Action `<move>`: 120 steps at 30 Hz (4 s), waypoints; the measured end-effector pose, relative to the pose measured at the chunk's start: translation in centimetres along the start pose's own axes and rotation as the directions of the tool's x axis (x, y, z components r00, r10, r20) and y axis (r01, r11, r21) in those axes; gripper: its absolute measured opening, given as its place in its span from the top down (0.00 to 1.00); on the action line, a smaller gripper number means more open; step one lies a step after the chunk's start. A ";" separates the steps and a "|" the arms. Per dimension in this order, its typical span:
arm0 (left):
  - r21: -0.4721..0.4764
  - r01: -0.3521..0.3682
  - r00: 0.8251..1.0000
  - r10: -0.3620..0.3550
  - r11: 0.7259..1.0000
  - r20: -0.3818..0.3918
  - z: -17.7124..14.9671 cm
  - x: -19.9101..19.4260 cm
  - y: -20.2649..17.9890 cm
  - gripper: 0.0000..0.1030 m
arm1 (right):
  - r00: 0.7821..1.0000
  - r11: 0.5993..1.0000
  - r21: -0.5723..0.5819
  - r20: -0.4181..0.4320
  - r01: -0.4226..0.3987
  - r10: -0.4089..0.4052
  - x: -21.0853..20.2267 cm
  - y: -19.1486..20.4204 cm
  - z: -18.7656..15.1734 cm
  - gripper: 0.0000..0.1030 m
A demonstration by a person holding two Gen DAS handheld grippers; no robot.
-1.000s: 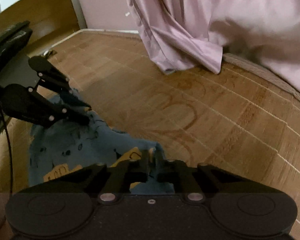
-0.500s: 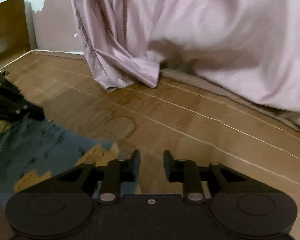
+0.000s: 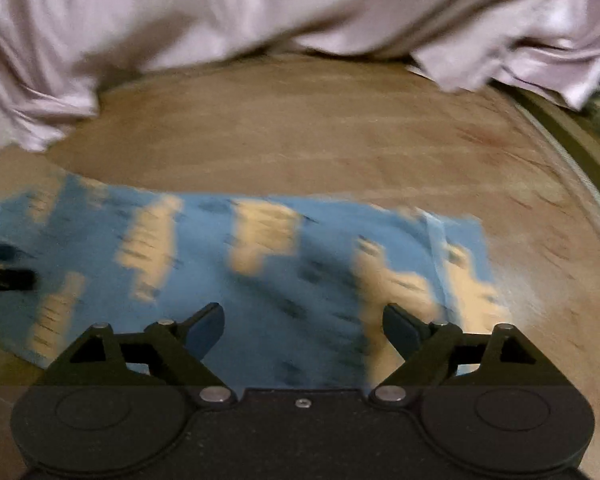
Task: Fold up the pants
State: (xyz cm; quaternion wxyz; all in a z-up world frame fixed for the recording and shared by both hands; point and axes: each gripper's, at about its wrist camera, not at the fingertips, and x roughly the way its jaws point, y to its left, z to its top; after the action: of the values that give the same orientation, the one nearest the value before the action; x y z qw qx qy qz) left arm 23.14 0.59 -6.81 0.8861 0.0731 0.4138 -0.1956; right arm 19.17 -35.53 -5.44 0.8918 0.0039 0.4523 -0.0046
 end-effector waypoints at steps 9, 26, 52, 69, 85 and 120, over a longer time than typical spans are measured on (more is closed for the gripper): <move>-0.069 -0.116 0.993 0.114 0.991 -0.025 -1.4 -1.8 4.2 0.09 | 0.990 0.982 0.186 0.142 -0.037 0.010 -2.1 -4.4 0.6 0.17; -0.305 -0.335 0.942 0.314 0.891 -0.117 -3.9 -3.3 14.2 0.00 | 0.938 0.953 0.043 0.167 0.301 -0.304 4.0 -3.7 4.4 0.30; 0.046 -0.059 0.997 0.057 0.997 0.043 0.7 3.9 -10.1 0.00 | 0.916 0.921 0.073 0.093 0.384 -0.389 -0.3 -3.9 -1.8 0.19; -0.029 -0.095 0.995 0.095 0.995 -0.025 2.2 0.1 -3.1 0.01 | 0.977 0.980 0.158 0.157 0.117 -0.142 -5.4 -1.5 -2.1 0.17; 0.336 0.289 0.957 -0.270 0.896 -0.103 13.5 8.8 -18.8 0.24 | 0.996 0.962 0.270 0.093 -0.036 0.011 -4.1 -2.2 -4.7 0.48; -0.037 0.359 0.910 -0.358 0.933 -0.209 15.2 9.2 -17.3 0.19 | 0.981 0.902 0.418 0.189 -0.112 0.034 -5.2 -4.6 -5.0 0.92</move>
State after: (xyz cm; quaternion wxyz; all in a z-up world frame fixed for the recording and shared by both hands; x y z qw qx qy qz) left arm 32.20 -22.23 -3.47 0.7859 0.0173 0.5121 -0.3462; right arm 12.02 -40.03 -4.22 0.9055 0.2155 0.3587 -0.0700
